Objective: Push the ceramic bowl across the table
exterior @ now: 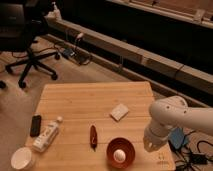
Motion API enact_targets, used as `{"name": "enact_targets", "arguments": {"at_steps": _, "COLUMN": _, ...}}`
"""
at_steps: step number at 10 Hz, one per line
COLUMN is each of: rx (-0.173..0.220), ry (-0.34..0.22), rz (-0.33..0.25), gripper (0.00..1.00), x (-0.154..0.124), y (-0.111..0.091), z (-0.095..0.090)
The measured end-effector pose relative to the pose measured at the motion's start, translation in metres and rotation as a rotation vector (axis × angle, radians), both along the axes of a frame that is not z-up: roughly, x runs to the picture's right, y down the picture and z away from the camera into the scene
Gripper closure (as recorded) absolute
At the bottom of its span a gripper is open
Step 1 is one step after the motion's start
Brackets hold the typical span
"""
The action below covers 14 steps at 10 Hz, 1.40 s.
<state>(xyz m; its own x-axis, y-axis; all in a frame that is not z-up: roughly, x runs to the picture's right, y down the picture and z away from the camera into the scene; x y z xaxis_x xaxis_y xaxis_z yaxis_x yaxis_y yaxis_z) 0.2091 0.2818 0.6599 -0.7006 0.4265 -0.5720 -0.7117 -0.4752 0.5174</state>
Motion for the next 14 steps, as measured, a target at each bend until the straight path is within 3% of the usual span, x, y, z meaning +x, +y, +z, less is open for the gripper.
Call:
{"name": "enact_targets", "arguments": {"at_steps": 4, "rx": -0.032, "ry": 0.001, "rz": 0.035, "gripper": 1.00, "x": -0.008, "y": 0.020, "z": 0.014}}
{"name": "enact_targets", "arguments": {"at_steps": 7, "rx": -0.055, "ry": -0.041, "rz": 0.050, "gripper": 1.00, "x": -0.023, "y": 0.034, "z": 0.020}}
{"name": "enact_targets", "arguments": {"at_steps": 10, "rx": -0.098, "ry": -0.119, "rz": 0.022, "gripper": 1.00, "x": -0.053, "y": 0.049, "z": 0.024}}
{"name": "enact_targets", "arguments": {"at_steps": 12, "rx": -0.088, "ry": -0.193, "rz": 0.008, "gripper": 1.00, "x": -0.085, "y": 0.044, "z": 0.033}}
{"name": "enact_targets", "arguments": {"at_steps": 14, "rx": -0.044, "ry": -0.235, "rz": -0.003, "gripper": 1.00, "x": -0.107, "y": 0.029, "z": 0.043}}
